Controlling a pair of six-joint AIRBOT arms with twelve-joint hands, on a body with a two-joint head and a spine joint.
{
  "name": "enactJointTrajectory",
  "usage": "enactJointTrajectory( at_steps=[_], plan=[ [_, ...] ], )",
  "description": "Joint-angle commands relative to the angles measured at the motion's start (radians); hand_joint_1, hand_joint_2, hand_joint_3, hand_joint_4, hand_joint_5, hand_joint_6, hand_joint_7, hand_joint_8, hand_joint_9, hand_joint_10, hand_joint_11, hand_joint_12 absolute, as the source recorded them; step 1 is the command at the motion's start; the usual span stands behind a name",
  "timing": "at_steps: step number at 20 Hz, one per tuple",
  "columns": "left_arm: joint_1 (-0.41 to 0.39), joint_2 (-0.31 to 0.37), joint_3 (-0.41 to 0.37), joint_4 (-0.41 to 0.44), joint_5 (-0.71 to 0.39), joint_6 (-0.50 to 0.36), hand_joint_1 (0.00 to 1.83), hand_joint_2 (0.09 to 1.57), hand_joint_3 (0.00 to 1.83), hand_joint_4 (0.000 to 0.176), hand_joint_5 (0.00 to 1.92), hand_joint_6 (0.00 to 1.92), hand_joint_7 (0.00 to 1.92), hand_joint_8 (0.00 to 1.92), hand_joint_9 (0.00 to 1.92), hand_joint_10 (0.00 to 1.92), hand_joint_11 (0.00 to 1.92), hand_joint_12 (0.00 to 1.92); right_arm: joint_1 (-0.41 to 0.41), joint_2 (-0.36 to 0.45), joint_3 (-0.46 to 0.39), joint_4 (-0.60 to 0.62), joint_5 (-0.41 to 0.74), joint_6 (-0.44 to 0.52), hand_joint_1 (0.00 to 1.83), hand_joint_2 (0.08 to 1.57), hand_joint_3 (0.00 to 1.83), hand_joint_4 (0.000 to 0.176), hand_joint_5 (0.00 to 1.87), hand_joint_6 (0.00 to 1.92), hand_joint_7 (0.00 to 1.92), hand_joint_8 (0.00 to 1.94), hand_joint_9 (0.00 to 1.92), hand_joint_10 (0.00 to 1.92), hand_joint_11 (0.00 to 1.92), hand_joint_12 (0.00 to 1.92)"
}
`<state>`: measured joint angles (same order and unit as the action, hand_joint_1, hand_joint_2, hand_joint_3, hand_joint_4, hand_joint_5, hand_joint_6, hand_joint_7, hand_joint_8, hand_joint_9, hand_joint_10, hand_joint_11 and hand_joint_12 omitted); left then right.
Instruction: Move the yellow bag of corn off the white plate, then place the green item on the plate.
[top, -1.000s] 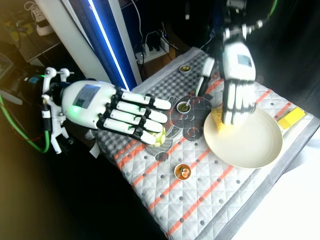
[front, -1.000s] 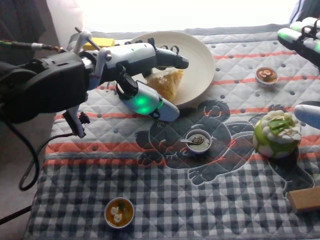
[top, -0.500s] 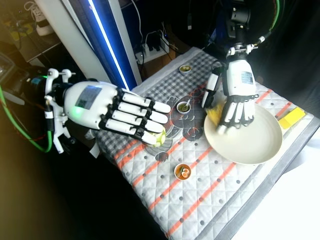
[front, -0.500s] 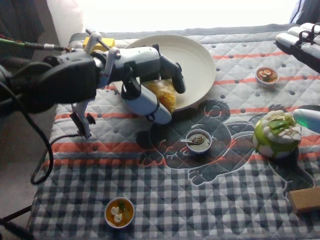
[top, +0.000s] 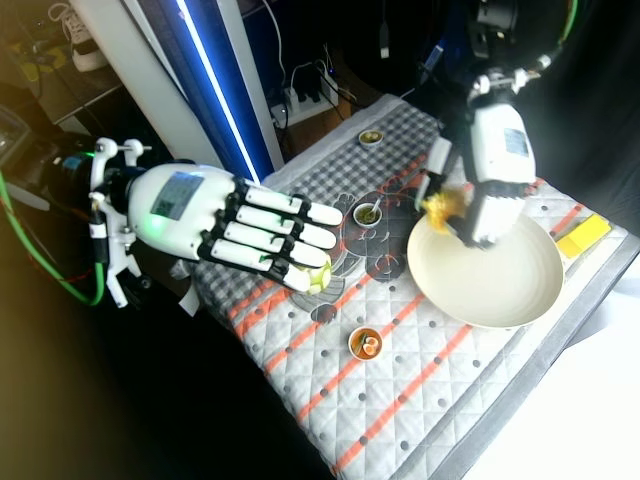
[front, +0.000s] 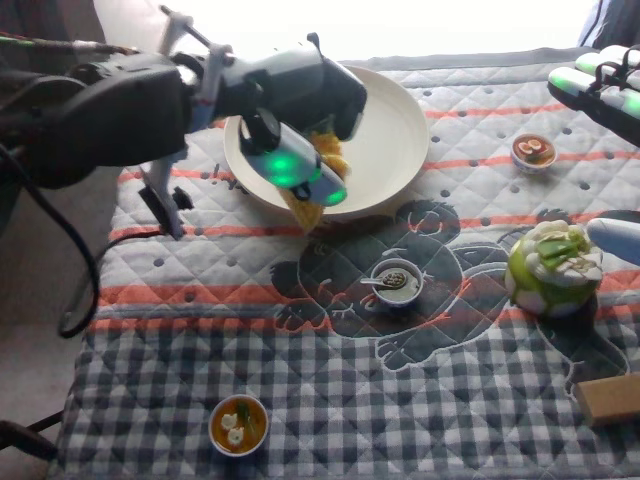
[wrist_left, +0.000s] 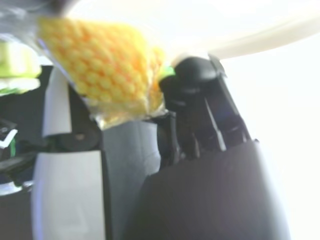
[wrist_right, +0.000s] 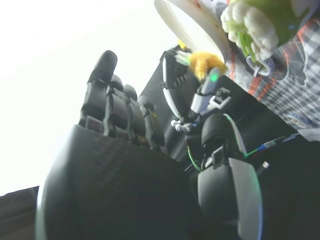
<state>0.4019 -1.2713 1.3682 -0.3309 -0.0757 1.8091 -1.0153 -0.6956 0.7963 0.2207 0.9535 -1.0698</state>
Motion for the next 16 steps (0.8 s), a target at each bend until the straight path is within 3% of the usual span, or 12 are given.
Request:
enactJointTrajectory(
  at_steps=[1, 2, 4, 7, 8, 9, 10, 11, 13, 14, 15, 16],
  plan=[
    [-0.016, 0.003, -0.006, 0.003, -0.113, -0.003, 1.10, 1.20, 0.11, 0.000, 0.69, 1.60, 0.86, 1.92, 0.98, 1.92, 1.10, 1.92, 0.002, -0.001, 0.002, 0.001, 0.127, 0.005, 0.32, 1.29, 0.00, 0.045, 0.00, 0.00, 0.00, 0.00, 0.00, 0.00, 0.00, 0.66],
    [-0.011, 0.005, -0.014, 0.011, -0.114, -0.003, 1.23, 1.14, 0.07, 0.000, 0.71, 1.86, 0.86, 1.92, 0.99, 1.92, 1.12, 1.92, 0.001, -0.002, 0.002, 0.002, 0.129, 0.006, 0.31, 1.29, 0.00, 0.051, 0.00, 0.00, 0.00, 0.00, 0.00, 0.00, 0.00, 0.65],
    [-0.003, 0.028, -0.052, 0.032, -0.135, -0.003, 1.34, 1.11, 0.03, 0.000, 0.74, 1.92, 0.86, 1.92, 0.98, 1.92, 1.11, 1.92, -0.002, -0.002, 0.002, 0.002, 0.133, 0.012, 0.28, 1.30, 0.00, 0.037, 0.00, 0.00, 0.00, 0.00, 0.00, 0.00, 0.00, 0.78],
    [0.022, 0.123, -0.173, 0.106, -0.185, -0.021, 1.37, 1.09, 0.01, 0.000, 0.73, 1.92, 0.84, 1.92, 0.98, 1.92, 1.12, 1.92, -0.002, -0.002, 0.001, 0.002, 0.134, 0.015, 0.27, 1.29, 0.00, 0.042, 0.00, 0.00, 0.00, 0.00, 0.00, 0.00, 0.00, 0.71],
    [0.039, 0.160, -0.220, 0.170, -0.203, -0.071, 1.14, 1.18, 0.10, 0.000, 0.70, 1.58, 0.75, 1.92, 0.87, 1.92, 1.00, 1.92, -0.002, -0.002, 0.001, 0.002, 0.134, 0.015, 0.30, 1.30, 0.00, 0.046, 0.00, 0.00, 0.00, 0.00, 0.00, 0.00, 0.00, 0.58],
    [0.063, 0.198, -0.263, 0.254, -0.226, -0.161, 1.09, 1.20, 0.13, 0.000, 0.70, 1.51, 0.78, 1.92, 0.90, 1.92, 1.03, 1.92, -0.003, -0.002, 0.000, 0.002, 0.134, 0.018, 0.30, 1.31, 0.00, 0.064, 0.00, 0.00, 0.00, 0.00, 0.00, 0.00, 0.00, 0.52],
    [0.095, 0.243, -0.310, 0.333, -0.253, -0.249, 1.07, 1.20, 0.13, 0.000, 0.69, 1.50, 0.75, 1.92, 0.91, 1.92, 1.05, 1.92, -0.003, -0.002, 0.000, 0.002, 0.134, 0.019, 0.31, 1.31, 0.00, 0.073, 0.00, 0.00, 0.00, 0.00, 0.00, 0.00, 0.00, 0.48],
    [0.111, 0.261, -0.333, 0.370, -0.268, -0.296, 1.12, 1.19, 0.18, 0.000, 0.65, 1.46, 0.74, 1.66, 0.87, 1.92, 1.02, 1.92, -0.003, -0.002, 0.000, 0.002, 0.134, 0.019, 0.32, 1.31, 0.00, 0.061, 0.00, 0.00, 0.00, 0.00, 0.00, 0.00, 0.00, 0.39],
    [0.174, 0.318, -0.393, 0.469, -0.322, -0.433, 1.14, 1.22, 0.13, 0.000, 0.63, 1.44, 0.75, 1.57, 0.84, 1.88, 0.99, 1.92, -0.003, -0.002, 0.000, 0.002, 0.134, 0.024, 0.34, 1.32, 0.00, 0.057, 0.00, 0.00, 0.00, 0.00, 0.00, 0.00, 0.00, 0.37],
    [0.201, 0.335, -0.410, 0.508, -0.334, -0.486, 1.12, 1.23, 0.14, 0.000, 0.60, 1.52, 0.72, 1.59, 0.83, 1.91, 1.00, 1.92, -0.003, -0.002, 0.000, 0.002, 0.134, 0.024, 0.35, 1.31, 0.00, 0.077, 0.00, 0.00, 0.00, 0.00, 0.00, 0.00, 0.00, 0.43],
    [0.230, 0.349, -0.424, 0.532, -0.351, -0.532, 1.11, 1.24, 0.15, 0.000, 0.58, 1.55, 0.71, 1.60, 0.75, 1.92, 0.94, 1.92, -0.003, -0.002, 0.000, 0.002, 0.134, 0.024, 0.37, 1.32, 0.00, 0.072, 0.00, 0.00, 0.00, 0.00, 0.00, 0.00, 0.00, 0.49],
    [0.256, 0.362, -0.436, 0.533, -0.374, -0.552, 0.86, 1.26, 0.10, 0.000, 0.29, 1.29, 0.40, 1.39, 0.37, 1.64, 0.35, 1.90, -0.003, -0.002, 0.000, 0.002, 0.134, 0.025, 0.36, 1.32, 0.00, 0.070, 0.00, 0.00, 0.00, 0.00, 0.00, 0.00, 0.00, 0.59]
  ],
)
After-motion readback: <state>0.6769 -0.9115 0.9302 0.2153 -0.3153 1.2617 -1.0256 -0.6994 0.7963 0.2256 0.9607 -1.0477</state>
